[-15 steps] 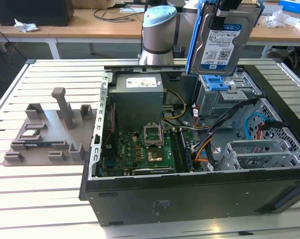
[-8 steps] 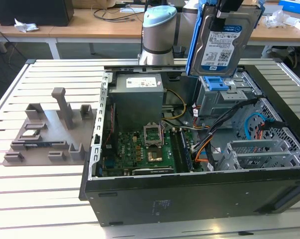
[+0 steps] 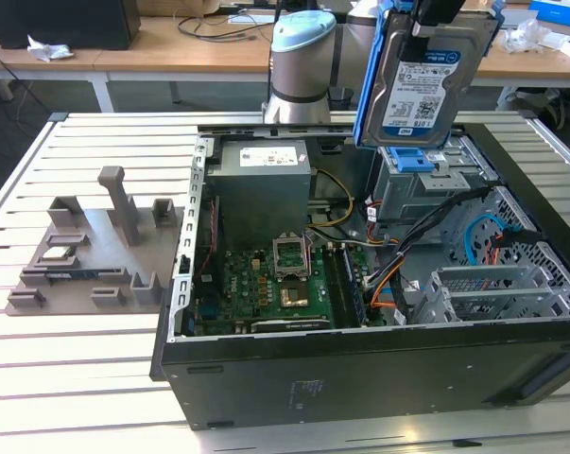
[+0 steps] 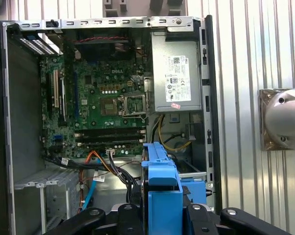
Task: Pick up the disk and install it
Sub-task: 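Pick up the disk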
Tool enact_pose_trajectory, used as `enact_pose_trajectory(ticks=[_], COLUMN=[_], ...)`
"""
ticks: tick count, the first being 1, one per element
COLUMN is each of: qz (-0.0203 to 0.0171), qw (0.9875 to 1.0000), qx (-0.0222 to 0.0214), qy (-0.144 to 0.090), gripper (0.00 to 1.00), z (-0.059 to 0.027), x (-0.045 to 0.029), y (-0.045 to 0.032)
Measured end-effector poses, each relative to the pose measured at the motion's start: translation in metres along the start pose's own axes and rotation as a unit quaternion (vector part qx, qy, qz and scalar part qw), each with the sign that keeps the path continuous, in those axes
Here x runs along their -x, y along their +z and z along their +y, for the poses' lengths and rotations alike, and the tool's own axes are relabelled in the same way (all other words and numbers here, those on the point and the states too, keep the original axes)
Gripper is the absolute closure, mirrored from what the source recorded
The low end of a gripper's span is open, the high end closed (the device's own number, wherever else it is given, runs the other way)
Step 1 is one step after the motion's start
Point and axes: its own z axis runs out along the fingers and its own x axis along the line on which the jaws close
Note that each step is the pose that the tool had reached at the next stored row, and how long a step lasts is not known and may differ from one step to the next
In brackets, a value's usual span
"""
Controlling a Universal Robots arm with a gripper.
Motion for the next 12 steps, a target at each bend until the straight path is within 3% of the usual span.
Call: enact_pose_trajectory(ticks=[12], qz=[0.0000], qw=[1.0000], qx=[0.0000], qy=[0.000], gripper=[0.63], z=[-0.0003], x=[-0.0040], y=[0.0019])
